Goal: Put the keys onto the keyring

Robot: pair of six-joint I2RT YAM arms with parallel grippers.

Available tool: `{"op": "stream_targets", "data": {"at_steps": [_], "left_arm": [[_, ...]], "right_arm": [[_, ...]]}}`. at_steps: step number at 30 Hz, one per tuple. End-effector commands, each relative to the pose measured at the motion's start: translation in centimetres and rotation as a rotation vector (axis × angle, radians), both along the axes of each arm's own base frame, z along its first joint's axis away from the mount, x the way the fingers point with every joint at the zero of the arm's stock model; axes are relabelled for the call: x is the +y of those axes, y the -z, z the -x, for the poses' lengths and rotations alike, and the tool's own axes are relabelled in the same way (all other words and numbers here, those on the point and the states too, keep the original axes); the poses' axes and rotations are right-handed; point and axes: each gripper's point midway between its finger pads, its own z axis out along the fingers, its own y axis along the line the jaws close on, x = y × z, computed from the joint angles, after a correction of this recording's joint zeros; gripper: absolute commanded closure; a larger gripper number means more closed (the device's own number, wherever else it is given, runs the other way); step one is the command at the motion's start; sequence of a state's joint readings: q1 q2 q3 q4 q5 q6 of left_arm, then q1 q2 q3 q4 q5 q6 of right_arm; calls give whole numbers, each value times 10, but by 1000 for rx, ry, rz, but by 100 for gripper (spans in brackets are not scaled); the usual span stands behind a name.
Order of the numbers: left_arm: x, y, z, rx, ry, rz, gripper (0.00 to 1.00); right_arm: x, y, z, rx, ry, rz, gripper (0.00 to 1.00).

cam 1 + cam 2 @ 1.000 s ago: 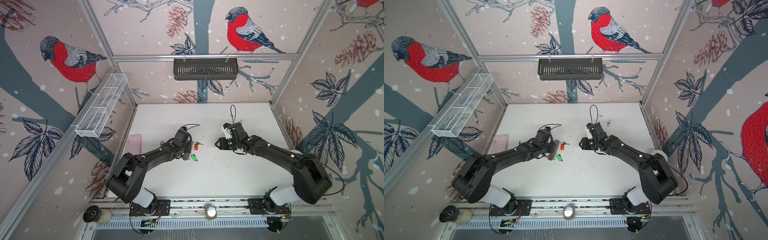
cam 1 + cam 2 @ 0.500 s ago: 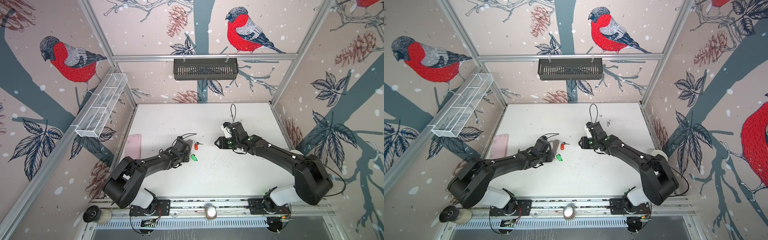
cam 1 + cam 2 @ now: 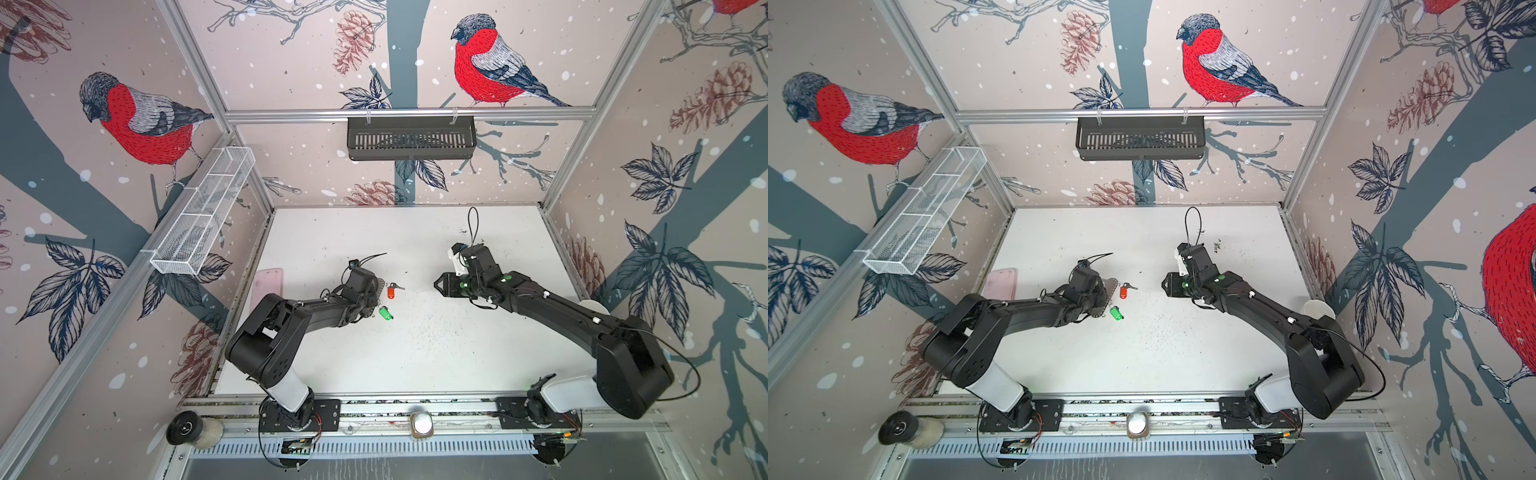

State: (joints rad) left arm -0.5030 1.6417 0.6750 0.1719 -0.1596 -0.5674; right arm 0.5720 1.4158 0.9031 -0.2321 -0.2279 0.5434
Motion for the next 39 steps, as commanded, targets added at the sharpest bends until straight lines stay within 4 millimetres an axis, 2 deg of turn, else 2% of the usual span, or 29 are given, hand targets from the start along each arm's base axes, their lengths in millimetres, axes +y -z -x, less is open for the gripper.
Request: {"op": "stream_targets", "data": {"at_steps": [1,4,7,13,18,25,27,30,32,35,36,37,38,39], "left_arm": [[18,21,12,114,12,-113,54],[24,16,-4,97,17,-136,54],[21,0,-17,57,36,-141,54],[14,-51,-28,-46,65,-111,54],[23,-106,-30,-165,38,-109,53],[31,-207,-23,-454,34,-61,41],[37,-234,-24,-520,14,-77,30],[41,-276,-29,-588,8,-120,25],[43,-307,-35,-628,2,-156,22],[45,-342,-44,-666,-3,-205,19],[46,-352,-47,-676,-9,-218,9],[47,-363,-50,-689,-14,-231,2],[49,-370,-53,-691,-19,-243,2],[51,-376,-57,-692,-22,-249,2]], "right_arm": [[-3,-3,-2,-23,2,7,55],[-5,-5,-2,-27,6,8,55],[-8,-6,-3,-30,14,12,55],[-15,-12,-5,-49,36,15,55],[-30,-26,-10,-109,89,43,55],[-63,-76,-17,-264,169,-4,47],[-68,-95,-20,-310,161,-20,46],[-79,-132,-28,-394,182,-6,41],[-88,-157,-35,-448,198,20,34],[-98,-186,-46,-500,205,52,25],[-101,-193,-49,-514,208,61,22],[-105,-201,-53,-529,219,70,10],[-112,-207,-58,-539,246,79,0],[-119,-211,-62,-544,271,86,0]]}}
